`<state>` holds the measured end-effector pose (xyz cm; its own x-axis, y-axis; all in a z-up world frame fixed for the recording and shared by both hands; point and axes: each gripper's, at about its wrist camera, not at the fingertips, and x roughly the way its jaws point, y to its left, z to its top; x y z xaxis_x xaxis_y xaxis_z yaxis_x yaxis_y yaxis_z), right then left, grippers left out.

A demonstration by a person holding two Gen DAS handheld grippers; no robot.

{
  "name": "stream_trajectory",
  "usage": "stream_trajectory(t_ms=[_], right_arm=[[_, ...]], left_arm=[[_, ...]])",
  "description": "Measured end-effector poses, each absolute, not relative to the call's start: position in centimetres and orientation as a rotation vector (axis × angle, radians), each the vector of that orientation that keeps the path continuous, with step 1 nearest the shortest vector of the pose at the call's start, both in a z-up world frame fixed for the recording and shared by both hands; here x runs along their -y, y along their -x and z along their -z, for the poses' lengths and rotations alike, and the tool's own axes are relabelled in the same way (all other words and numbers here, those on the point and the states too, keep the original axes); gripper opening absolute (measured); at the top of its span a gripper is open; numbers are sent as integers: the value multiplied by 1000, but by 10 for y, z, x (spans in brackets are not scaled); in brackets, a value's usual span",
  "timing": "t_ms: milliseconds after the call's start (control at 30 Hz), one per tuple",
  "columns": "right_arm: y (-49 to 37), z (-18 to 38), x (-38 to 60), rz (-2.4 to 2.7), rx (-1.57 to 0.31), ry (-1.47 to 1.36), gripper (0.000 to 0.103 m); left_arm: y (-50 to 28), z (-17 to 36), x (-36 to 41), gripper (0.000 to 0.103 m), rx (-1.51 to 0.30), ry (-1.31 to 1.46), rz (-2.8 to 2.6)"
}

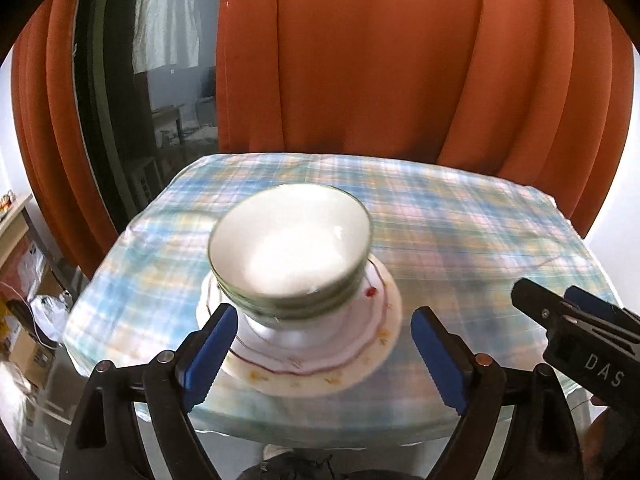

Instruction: Organize plates and bowls

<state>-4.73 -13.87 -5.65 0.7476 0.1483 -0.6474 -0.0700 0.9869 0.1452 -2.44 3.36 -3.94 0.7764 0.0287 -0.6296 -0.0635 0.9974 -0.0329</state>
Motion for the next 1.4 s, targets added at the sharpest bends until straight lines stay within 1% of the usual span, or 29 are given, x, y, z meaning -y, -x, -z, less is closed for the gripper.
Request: stream_trajectory(t_ms=[67, 233, 533, 1400], right_arm=[[57, 61, 151, -101, -699, -102, 80], [76, 72, 171, -75, -649, -100, 80], [102, 80, 173, -99, -626, -73, 81], [107, 80, 184, -67, -617, -89, 84]], left_arm=[[32, 42, -28, 93, -659, 57, -53], [46, 50, -16, 93, -648, 59, -69], [66, 55, -3, 94, -662, 46, -73], [69, 50, 14, 98, -641, -10, -75]])
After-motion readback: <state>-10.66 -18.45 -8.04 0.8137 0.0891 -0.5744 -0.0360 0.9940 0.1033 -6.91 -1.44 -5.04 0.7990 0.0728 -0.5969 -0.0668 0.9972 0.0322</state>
